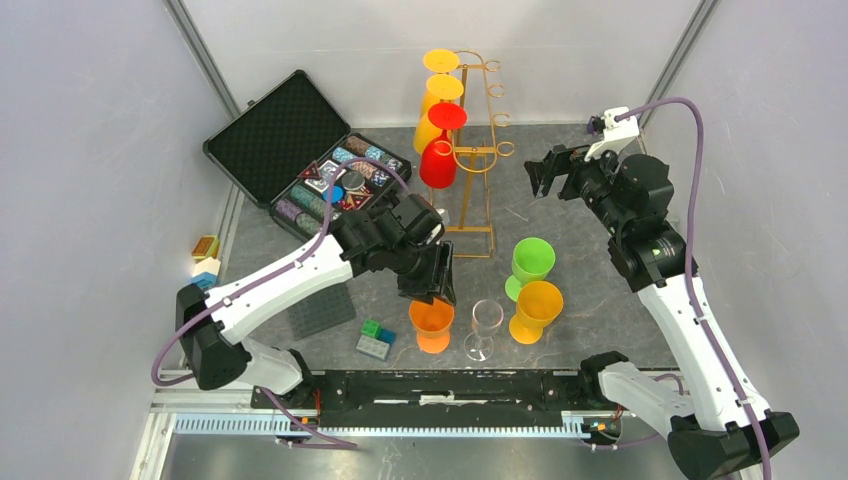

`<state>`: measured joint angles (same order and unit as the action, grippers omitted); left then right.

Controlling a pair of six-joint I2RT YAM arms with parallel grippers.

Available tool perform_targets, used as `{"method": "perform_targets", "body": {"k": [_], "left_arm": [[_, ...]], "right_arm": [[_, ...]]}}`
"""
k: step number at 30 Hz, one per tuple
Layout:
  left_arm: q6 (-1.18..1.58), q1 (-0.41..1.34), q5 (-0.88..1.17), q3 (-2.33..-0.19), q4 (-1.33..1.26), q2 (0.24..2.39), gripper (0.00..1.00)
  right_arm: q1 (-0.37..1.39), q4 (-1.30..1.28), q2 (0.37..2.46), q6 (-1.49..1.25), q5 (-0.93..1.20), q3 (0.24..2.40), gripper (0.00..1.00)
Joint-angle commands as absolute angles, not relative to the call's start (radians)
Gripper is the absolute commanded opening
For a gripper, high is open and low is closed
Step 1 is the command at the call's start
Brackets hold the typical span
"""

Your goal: Place the wine glass upside down on the wine glass rack

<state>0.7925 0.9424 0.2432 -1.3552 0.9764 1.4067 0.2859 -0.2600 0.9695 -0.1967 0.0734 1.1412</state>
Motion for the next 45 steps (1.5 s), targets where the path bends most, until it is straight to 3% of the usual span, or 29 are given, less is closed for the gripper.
{"method": "perform_targets", "body": {"k": [1,13,20,34,45], "left_arm": [[0.742,0.973,0.169,-1.402,1.016,1.43,0.56],[0.744,1.058,0.146,-1.429,1.016,1.557,0.54],[0.746,1.068,0.102,-1.422,1.053,1.582,0.41],[0.755,1.063,0.052,-1.433,1.058,1.558,0.03],[0.703,0.918,0.072,-1.482,1.086,1.468,0.02]], "right_arm": [[0.282,-0.234,0.957,-0.202,0.089,1.143,0.98],[0.282,-0.234,0.959,-0.198,0.09,1.142,0.98],[0.282,-0.234,0.957,-0.193,0.088,1.141,0.98],[0.282,-0.234,0.96,-0.193,0.091,1.144,0.98],[0.282,-0.235,0.953,-0.191,0.097,1.147,0.98]]}}
